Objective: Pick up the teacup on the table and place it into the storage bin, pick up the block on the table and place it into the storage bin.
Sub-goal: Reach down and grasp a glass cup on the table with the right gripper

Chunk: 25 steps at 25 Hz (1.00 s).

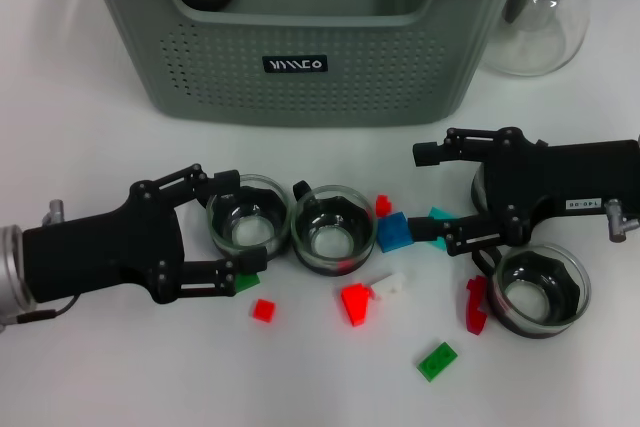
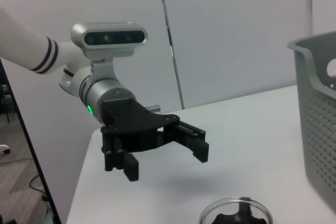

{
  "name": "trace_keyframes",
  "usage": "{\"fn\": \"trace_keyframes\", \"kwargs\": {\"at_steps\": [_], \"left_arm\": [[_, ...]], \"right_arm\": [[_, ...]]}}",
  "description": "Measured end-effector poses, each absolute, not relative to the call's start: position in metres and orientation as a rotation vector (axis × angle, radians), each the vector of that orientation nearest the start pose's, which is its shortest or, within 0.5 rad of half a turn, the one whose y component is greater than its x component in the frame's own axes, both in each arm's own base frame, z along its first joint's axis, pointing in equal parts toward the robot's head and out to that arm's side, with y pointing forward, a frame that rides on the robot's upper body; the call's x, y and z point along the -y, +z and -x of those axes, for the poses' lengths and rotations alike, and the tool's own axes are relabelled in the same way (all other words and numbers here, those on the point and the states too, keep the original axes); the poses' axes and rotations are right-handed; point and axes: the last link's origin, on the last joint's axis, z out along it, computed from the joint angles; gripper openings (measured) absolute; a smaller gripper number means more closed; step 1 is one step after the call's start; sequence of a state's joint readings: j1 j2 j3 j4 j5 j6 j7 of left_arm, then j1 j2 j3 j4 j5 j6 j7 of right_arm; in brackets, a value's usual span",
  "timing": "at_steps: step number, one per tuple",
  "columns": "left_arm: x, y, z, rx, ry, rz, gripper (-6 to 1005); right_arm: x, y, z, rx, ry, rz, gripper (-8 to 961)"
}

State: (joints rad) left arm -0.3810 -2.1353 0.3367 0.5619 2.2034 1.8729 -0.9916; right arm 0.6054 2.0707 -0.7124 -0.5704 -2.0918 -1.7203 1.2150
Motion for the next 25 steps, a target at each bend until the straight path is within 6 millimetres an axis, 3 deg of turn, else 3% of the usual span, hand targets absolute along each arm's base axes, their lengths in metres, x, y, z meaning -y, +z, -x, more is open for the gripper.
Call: {"fn": "trace_keyframes", "kwargs": {"at_steps": [8,25], "left_arm": [[-0.2407,-0.0151,0.2959,0.548,-0.959,2.715,935],[-0.2429,-0.0151,0.2953,0.547,-0.951,2.724,935]], "right_arm": [[-0.3142,-0.0196,-0.2383,-0.354,0.729,2.998,941],[-0.3165,-0.0187,-0.2362,-0.348,0.735,2.993,940]]}}
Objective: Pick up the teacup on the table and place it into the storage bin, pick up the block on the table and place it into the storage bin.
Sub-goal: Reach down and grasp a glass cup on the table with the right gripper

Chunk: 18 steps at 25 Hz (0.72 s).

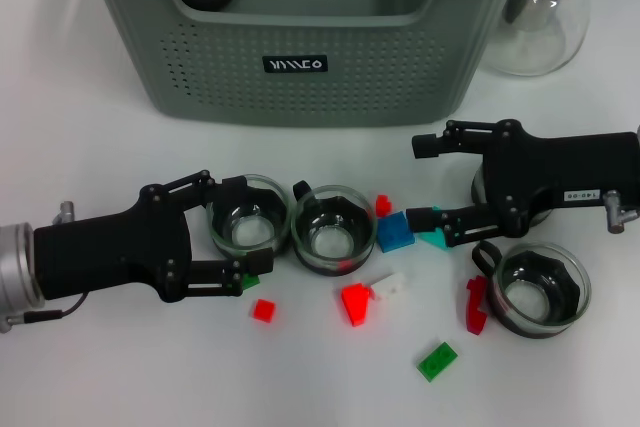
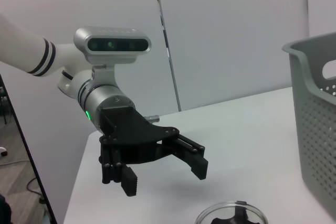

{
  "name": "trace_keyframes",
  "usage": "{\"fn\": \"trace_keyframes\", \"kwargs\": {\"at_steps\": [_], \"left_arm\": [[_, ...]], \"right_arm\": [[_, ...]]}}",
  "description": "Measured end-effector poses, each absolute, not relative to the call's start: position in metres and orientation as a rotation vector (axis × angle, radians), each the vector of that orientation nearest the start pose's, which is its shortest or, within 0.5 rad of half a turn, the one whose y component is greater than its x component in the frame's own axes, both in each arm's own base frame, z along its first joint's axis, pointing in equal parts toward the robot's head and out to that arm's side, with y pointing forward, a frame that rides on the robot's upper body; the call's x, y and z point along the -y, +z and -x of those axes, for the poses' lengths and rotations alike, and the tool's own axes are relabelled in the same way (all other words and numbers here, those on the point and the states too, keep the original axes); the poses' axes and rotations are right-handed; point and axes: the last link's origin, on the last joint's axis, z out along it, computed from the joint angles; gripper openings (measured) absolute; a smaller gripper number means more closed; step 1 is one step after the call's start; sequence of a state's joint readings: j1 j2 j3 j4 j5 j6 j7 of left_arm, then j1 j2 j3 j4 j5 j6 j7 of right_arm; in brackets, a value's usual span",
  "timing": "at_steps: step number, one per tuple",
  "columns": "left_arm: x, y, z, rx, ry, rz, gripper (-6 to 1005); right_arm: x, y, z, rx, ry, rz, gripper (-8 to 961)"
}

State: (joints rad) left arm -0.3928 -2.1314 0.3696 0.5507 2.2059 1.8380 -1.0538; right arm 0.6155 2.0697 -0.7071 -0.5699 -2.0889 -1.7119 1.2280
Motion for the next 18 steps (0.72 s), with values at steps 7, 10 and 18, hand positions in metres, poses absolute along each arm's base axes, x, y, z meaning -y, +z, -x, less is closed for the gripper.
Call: {"fn": "trace_keyframes", "kwargs": {"at_steps": [7,10,18], "left_arm": [[-0.242,-0.016,0.293,0.543,-0.966,2.729,935],[-0.243,-0.017,0.291,0.533,-0.967,2.746,935],[-0.250,-0.029,0.278,0.520,-0.999,2.787,934]], "right_arm": [[-0.321,-0.004,-0.241,-0.380,0.700,2.991,940],[-0.324,0.010,-0.245,-0.417,0.633,3.000,940],[-0.328,0.052,-0.254,-0.585,0.365,3.010,940]]}}
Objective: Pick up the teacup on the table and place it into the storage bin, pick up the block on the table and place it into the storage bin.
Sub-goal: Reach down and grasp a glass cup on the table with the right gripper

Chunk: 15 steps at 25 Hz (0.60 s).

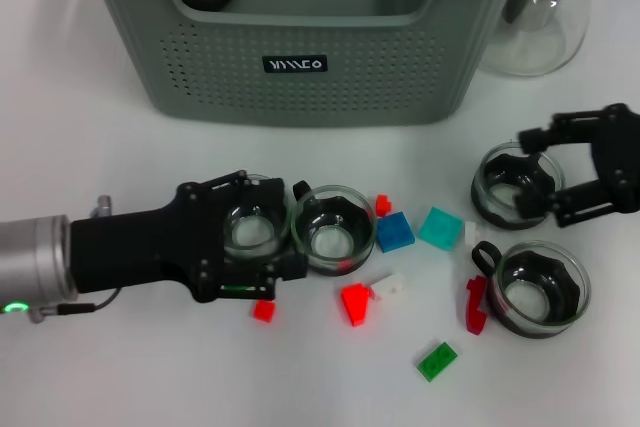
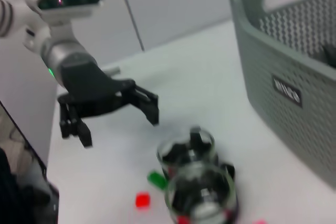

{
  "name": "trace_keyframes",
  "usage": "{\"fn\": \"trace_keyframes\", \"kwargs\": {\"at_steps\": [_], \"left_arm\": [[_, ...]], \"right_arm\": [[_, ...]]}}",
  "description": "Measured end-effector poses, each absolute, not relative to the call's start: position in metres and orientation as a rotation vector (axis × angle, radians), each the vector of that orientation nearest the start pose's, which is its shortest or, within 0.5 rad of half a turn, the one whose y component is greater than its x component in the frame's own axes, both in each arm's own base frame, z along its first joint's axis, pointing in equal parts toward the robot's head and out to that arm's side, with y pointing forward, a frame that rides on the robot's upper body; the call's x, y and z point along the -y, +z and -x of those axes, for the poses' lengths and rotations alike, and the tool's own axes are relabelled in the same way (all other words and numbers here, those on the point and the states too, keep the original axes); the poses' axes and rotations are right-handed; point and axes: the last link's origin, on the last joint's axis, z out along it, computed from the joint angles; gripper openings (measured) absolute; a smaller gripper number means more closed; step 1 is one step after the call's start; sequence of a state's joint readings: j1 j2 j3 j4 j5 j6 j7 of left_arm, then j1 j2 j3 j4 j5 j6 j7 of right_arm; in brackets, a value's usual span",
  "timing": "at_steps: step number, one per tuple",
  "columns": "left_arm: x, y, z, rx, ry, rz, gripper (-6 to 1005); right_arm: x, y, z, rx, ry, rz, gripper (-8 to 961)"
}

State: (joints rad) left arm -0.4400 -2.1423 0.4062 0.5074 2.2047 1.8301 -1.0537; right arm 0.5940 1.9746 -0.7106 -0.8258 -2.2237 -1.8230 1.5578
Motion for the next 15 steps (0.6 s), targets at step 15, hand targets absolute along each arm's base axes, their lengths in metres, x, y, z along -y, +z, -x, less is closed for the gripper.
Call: {"fn": "trace_keyframes", "kwargs": {"at_steps": [15], "left_arm": [[-0.258,-0.053,0.262,0.506,-0.993,2.851,934]], "right_arm": [[-0.337,0.076,-0.250,-0.657,0.050,2.983,939]]}}
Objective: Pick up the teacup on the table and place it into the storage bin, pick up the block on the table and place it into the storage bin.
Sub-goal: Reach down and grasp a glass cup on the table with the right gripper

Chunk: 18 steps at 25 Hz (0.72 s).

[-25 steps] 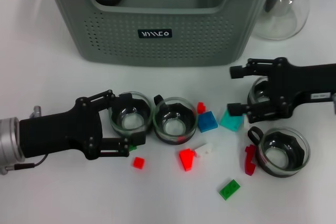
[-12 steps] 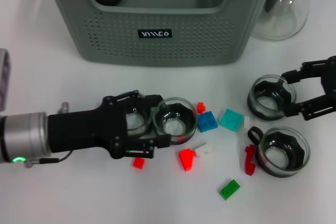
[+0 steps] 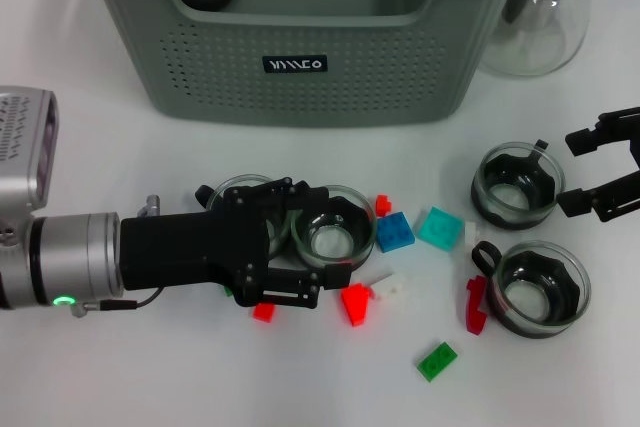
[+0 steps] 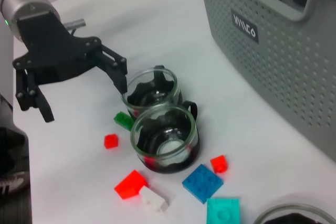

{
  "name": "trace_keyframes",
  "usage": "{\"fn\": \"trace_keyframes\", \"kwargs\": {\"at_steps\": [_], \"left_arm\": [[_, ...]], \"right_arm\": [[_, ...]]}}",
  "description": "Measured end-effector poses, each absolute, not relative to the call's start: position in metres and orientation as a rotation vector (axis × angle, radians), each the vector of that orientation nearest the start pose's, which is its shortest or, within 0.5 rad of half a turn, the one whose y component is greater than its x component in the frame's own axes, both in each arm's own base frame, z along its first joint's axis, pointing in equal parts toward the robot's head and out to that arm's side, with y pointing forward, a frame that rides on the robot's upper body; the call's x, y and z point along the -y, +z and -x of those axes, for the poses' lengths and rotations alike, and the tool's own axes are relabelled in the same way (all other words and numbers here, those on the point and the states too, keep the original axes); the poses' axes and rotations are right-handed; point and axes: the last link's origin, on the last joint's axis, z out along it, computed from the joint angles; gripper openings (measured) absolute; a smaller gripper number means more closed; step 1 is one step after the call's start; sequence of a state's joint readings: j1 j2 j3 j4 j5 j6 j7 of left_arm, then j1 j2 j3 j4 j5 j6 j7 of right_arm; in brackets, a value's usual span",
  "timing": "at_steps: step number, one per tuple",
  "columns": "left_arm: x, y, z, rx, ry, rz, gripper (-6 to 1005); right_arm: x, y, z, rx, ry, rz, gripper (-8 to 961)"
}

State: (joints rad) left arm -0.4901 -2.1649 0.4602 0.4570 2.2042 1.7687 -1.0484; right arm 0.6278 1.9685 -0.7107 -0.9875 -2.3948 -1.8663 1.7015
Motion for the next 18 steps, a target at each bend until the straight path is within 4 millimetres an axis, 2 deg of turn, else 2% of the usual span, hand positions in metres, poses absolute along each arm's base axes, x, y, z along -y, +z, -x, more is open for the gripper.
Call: {"fn": "trace_keyframes", "kwargs": {"at_steps": [18], "left_arm": [[-0.257,-0.053,0.262,0.508,-0.994,2.850,935]], "right_arm": [[-0.352,0.055,-0.228,-0.662,-0.138,3.031,938]]}}
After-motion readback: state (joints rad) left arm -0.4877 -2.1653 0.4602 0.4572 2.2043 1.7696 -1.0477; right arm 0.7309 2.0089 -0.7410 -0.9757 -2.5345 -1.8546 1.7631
